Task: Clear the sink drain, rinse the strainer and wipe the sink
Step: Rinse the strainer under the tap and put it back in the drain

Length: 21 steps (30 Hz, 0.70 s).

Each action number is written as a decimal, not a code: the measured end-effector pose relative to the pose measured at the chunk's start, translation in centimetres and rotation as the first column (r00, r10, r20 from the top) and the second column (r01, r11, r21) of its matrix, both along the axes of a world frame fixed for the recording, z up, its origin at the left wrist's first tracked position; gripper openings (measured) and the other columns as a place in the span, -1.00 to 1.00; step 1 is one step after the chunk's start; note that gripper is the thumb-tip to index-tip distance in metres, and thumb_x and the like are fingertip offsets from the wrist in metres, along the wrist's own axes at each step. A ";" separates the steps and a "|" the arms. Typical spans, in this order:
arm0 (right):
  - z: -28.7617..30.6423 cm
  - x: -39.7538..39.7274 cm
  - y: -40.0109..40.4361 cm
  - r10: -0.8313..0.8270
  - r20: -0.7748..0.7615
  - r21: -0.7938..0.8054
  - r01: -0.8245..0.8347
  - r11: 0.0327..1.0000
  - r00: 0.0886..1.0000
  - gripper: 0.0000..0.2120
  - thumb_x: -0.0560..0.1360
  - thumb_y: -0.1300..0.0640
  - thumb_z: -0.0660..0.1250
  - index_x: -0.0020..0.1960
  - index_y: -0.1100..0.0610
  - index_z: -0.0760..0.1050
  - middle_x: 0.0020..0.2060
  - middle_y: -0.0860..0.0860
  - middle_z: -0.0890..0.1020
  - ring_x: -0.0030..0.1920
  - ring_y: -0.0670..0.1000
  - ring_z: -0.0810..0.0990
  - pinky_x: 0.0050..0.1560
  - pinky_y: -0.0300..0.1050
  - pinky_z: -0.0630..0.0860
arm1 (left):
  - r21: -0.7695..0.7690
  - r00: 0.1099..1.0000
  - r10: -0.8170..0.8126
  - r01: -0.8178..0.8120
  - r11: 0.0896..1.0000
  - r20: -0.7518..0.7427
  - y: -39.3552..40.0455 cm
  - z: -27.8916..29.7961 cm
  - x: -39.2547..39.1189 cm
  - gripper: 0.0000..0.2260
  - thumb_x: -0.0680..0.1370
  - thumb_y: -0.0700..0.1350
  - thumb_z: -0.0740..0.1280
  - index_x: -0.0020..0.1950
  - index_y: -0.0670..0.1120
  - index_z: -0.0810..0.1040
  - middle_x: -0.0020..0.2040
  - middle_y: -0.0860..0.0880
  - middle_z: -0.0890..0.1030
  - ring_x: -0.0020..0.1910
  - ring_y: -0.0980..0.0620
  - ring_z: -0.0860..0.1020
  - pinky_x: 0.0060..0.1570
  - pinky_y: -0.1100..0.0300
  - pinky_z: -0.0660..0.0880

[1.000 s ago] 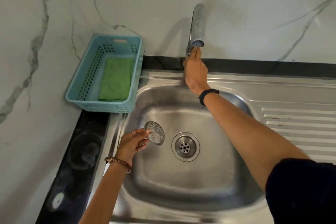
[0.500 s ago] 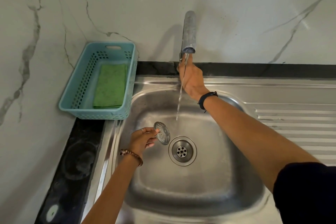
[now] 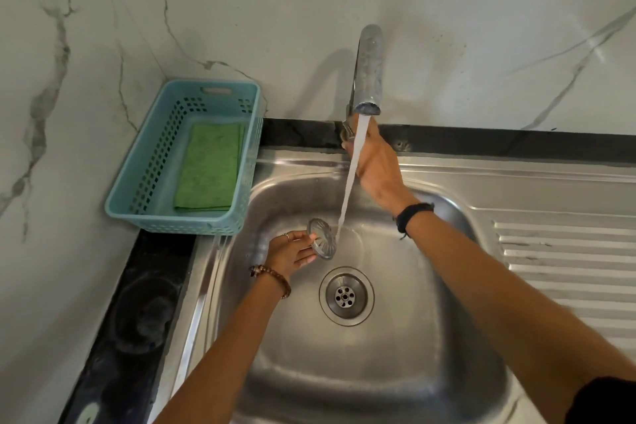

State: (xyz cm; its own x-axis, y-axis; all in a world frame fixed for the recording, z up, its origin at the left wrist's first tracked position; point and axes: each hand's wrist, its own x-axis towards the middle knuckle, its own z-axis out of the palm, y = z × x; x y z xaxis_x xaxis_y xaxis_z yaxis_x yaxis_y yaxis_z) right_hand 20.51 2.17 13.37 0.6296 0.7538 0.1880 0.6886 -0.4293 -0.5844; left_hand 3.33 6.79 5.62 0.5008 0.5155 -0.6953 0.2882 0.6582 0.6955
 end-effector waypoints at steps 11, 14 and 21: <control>-11.6 -8.9 -5.8 0.286 -0.197 -0.136 -0.316 0.939 0.938 -0.54 0.65 0.00 -0.10 0.53 0.05 0.01 0.52 -0.02 0.05 0.53 -0.06 -0.08 0.51 -0.12 -0.18 | 0.038 0.996 -0.059 0.056 0.998 0.070 -1.1 -1.2 1.1 -0.82 0.54 -0.35 0.18 -0.09 -0.18 0.56 -0.20 -0.13 0.57 -0.26 0.04 0.51 -0.31 0.30 0.51; -11.0 -7.6 -5.4 0.066 -0.332 -0.084 -0.099 0.992 0.941 -0.55 0.65 -0.02 -0.07 0.48 0.12 0.17 0.50 0.07 0.19 0.52 0.05 0.06 0.52 -0.02 -0.07 | 0.006 0.992 -0.062 0.062 0.998 0.110 -1.6 -1.1 1.0 -0.87 0.54 -0.32 0.23 -0.08 -0.16 0.54 -0.19 -0.11 0.60 -0.23 0.05 0.58 -0.28 0.33 0.59; -11.1 -7.7 -4.7 0.152 -0.197 -0.071 -0.168 0.983 0.969 -0.61 0.65 -0.01 -0.06 0.38 0.06 0.34 0.37 0.05 0.41 0.41 0.02 0.31 0.48 0.04 0.13 | 0.070 0.986 -0.087 0.078 0.994 0.139 -1.6 -0.4 1.5 -0.83 0.53 -0.36 0.19 -0.07 -0.19 0.56 -0.18 -0.11 0.60 -0.21 0.04 0.58 -0.24 0.30 0.58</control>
